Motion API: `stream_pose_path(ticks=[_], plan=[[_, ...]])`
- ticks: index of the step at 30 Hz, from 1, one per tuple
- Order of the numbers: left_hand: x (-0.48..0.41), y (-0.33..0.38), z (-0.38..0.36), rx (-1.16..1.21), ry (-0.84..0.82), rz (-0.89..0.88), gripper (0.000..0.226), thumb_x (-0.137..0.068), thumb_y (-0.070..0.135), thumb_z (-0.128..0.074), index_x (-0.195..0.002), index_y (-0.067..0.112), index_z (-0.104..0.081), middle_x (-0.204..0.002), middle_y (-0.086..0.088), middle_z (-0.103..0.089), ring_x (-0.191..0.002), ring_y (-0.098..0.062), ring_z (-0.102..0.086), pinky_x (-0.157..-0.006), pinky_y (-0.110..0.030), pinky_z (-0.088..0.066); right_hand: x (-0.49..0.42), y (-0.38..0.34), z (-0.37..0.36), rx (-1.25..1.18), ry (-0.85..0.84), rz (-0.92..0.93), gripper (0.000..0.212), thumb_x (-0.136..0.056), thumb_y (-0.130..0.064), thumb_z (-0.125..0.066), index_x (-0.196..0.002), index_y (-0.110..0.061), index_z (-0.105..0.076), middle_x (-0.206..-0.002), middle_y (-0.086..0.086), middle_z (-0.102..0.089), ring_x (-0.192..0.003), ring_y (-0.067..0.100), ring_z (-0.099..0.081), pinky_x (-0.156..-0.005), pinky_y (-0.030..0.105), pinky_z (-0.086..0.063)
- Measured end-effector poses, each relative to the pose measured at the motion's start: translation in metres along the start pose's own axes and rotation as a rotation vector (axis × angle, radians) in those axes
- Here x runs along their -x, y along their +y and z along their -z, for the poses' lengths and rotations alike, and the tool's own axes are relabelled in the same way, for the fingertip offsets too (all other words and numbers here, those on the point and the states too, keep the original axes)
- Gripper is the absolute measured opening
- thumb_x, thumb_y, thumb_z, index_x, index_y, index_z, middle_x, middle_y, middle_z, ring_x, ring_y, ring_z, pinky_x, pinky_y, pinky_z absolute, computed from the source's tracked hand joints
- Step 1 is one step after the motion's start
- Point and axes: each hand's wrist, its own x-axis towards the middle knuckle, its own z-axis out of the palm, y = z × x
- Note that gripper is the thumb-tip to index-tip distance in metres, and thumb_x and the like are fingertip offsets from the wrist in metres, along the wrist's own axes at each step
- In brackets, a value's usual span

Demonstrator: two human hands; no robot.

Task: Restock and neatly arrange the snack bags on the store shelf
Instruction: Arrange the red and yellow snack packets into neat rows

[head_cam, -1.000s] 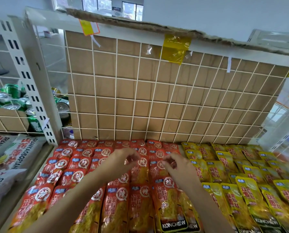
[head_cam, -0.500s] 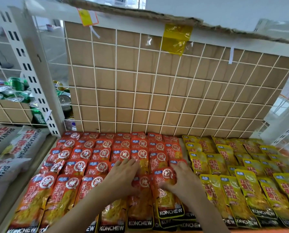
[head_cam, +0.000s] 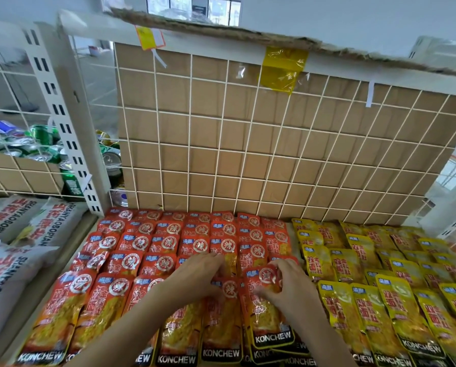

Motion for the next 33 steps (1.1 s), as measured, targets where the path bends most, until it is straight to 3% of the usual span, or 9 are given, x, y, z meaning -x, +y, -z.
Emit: stream_pose_path(ticks=[4,6,12,17,19,23,27,33], plan=[[-0.003,-0.002,0.0,0.032,0.022,-0.043,0.018,-0.086,0.026,-0.063,-0.102,0.02,-0.056,-0.097,0.009,-0.048,-0.087,-0.006,-0.04,-0.074,-0.018,-0.032,-0.001,0.003,-0.002,-0.058,0.115,0.039,0.02,-0.085,-0.04,-0.062,-0.098,-0.027,-0.054,-0.085,-0.022,-0.049,-0.072,-0.007,-0.047,-0.062,0.008,-0.036],[-0.005,-0.003,-0.002,0.046,0.032,-0.048,0.013,-0.088,0.024,-0.061,-0.1,0.02,-0.058,-0.096,0.011,-0.049,-0.088,-0.005,-0.041,-0.076,-0.018,-0.033,-0.002,0.007,-0.003,-0.081,0.165,0.038,0.01,-0.087,-0.031,-0.062,-0.086,-0.027,-0.054,-0.077,-0.022,-0.049,-0.066,-0.007,-0.046,-0.056,0.009,-0.033],[-0.014,-0.003,-0.002,0.151,0.03,-0.031,0.009,-0.088,0.021,-0.061,-0.097,0.018,-0.061,-0.099,0.006,-0.059,-0.088,-0.008,-0.054,-0.072,-0.015,-0.043,-0.008,0.019,-0.003,-0.166,0.181,0.014,0.012,-0.087,-0.03,-0.062,-0.094,-0.022,-0.058,-0.086,-0.017,-0.054,-0.076,-0.002,-0.048,-0.062,0.008,-0.035],[-0.023,-0.006,0.003,0.234,0.048,-0.03,0.009,-0.089,0.015,-0.059,-0.096,0.014,-0.064,-0.091,0.007,-0.062,-0.081,-0.003,-0.057,-0.063,-0.008,-0.04,-0.011,0.023,0.0,-0.261,0.147,-0.024,0.012,-0.084,-0.029,-0.065,-0.087,-0.027,-0.054,-0.088,-0.012,-0.06,-0.085,0.007,-0.057,-0.073,0.021,-0.047],[-0.027,-0.008,0.006,0.257,0.058,-0.028,0.008,-0.088,0.013,-0.061,-0.095,0.014,-0.065,-0.087,0.008,-0.061,-0.078,-0.001,-0.055,-0.063,-0.007,-0.039,-0.013,0.023,0.0,-0.316,0.137,-0.054,0.012,-0.083,-0.028,-0.067,-0.084,-0.028,-0.055,-0.092,-0.008,-0.064,-0.088,0.011,-0.061,-0.079,0.032,-0.053],[-0.03,-0.015,0.011,0.317,0.101,-0.028,0.008,-0.086,0.013,-0.063,-0.093,0.015,-0.067,-0.081,0.015,-0.058,-0.075,0.005,-0.054,-0.062,-0.004,-0.042,-0.013,0.019,0.002,-0.404,0.12,-0.064,0.018,-0.083,-0.027,-0.066,-0.078,-0.037,-0.053,-0.093,-0.008,-0.065,-0.09,0.014,-0.062,-0.08,0.042,-0.055],[-0.033,-0.024,0.012,0.313,0.144,-0.002,0.007,-0.086,0.016,-0.064,-0.092,0.016,-0.068,-0.078,0.02,-0.055,-0.072,0.008,-0.052,-0.06,0.0,-0.04,-0.014,0.008,0.002,-0.409,0.124,-0.038,0.022,-0.083,-0.026,-0.066,-0.076,-0.039,-0.05,-0.092,-0.008,-0.064,-0.087,0.014,-0.062,-0.078,0.041,-0.055],[-0.037,-0.032,0.013,0.297,0.123,-0.018,0.014,-0.086,0.019,-0.063,-0.099,0.018,-0.069,-0.089,0.015,-0.061,-0.08,0.006,-0.053,-0.065,-0.003,-0.037,-0.014,-0.024,-0.008,-0.401,0.029,0.066,0.017,-0.082,-0.028,-0.066,-0.075,-0.034,-0.052,-0.085,-0.015,-0.061,-0.085,0.006,-0.06,-0.081,0.027,-0.051]])
